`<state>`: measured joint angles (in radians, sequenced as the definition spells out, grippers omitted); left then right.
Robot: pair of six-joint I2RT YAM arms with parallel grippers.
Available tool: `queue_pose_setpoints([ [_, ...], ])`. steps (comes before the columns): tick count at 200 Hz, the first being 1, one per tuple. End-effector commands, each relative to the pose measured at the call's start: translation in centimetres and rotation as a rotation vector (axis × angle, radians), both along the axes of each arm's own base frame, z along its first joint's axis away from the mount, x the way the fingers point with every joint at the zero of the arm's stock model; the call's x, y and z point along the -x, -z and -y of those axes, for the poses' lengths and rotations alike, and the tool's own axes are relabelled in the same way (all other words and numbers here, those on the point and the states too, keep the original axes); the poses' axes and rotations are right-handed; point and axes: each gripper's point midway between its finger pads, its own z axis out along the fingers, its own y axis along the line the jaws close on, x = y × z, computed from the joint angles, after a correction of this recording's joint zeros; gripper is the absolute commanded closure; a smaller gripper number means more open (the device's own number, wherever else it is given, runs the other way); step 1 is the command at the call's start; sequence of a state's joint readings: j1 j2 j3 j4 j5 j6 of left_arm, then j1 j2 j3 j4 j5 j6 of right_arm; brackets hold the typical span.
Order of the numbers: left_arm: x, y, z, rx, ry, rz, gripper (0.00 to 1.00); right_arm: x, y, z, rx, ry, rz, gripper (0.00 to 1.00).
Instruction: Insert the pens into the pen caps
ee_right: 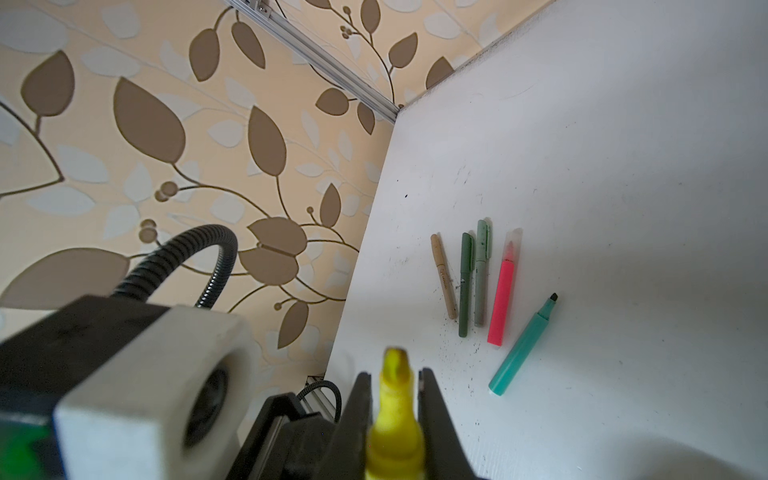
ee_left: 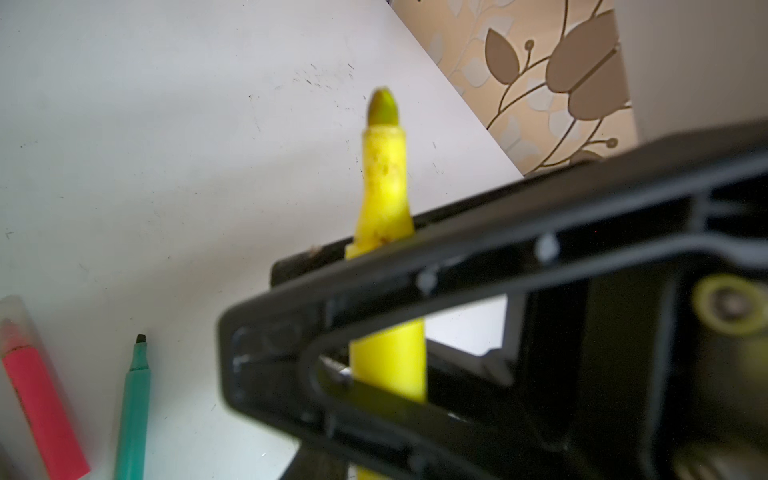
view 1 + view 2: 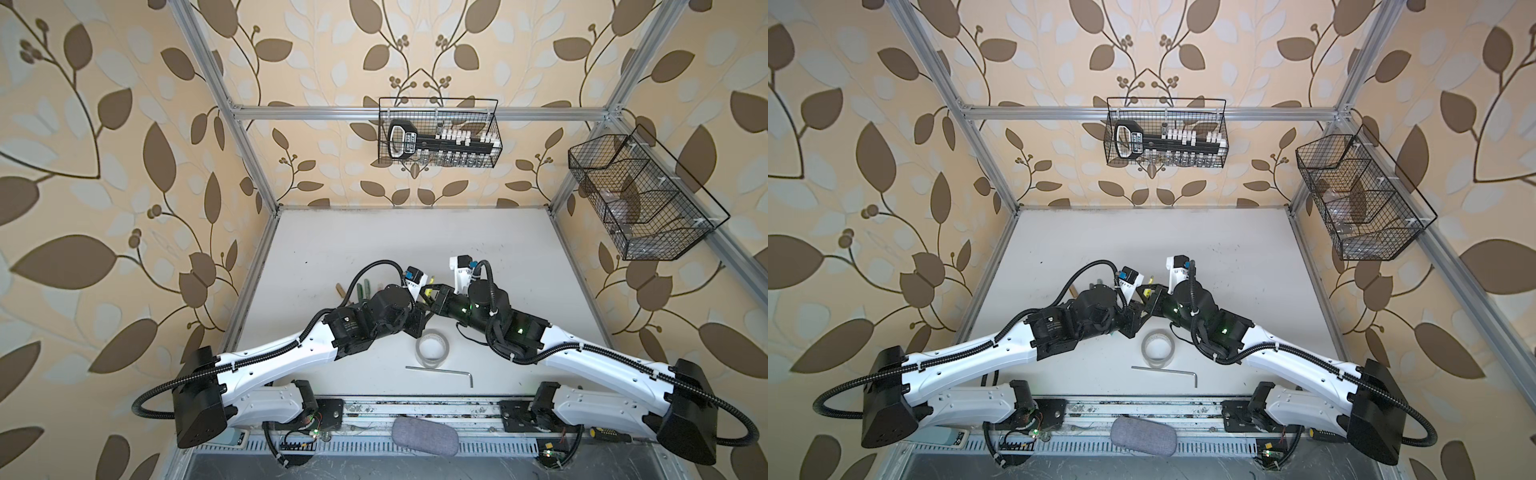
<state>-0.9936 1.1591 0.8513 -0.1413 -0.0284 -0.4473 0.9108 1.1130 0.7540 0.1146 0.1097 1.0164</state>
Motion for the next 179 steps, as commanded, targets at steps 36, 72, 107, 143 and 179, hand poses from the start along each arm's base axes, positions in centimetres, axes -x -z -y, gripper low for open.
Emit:
queue_pose_setpoints([
  [36,-0.2,-3.1,0.0,0.074,-0.002,0.063,0.73,-0.1,-0.6,-0.2,0.007,0.016,0.017,1.0],
  [72,-0.1,-3.3,-0.1,0.083,0.004,0.07,0.73,0.0,0.3,-0.6,0.018,0.01,0.003,1.0],
  [107,-0.2,-3.0,0.2,0.077,0.01,0.069,0.82,0.2,0.3,-1.2,0.011,-0.009,0.003,1.0],
  [143,-0.7,-2.8,-0.1,0.064,-0.023,0.071,1.0,0.3,0.0,-0.6,0.029,0.003,0.016,0.75],
  [179,-1.8,-2.5,-1.6,0.061,-0.128,0.083,1.0,0.9,0.3,3.2,0.125,0.086,0.035,0.5],
])
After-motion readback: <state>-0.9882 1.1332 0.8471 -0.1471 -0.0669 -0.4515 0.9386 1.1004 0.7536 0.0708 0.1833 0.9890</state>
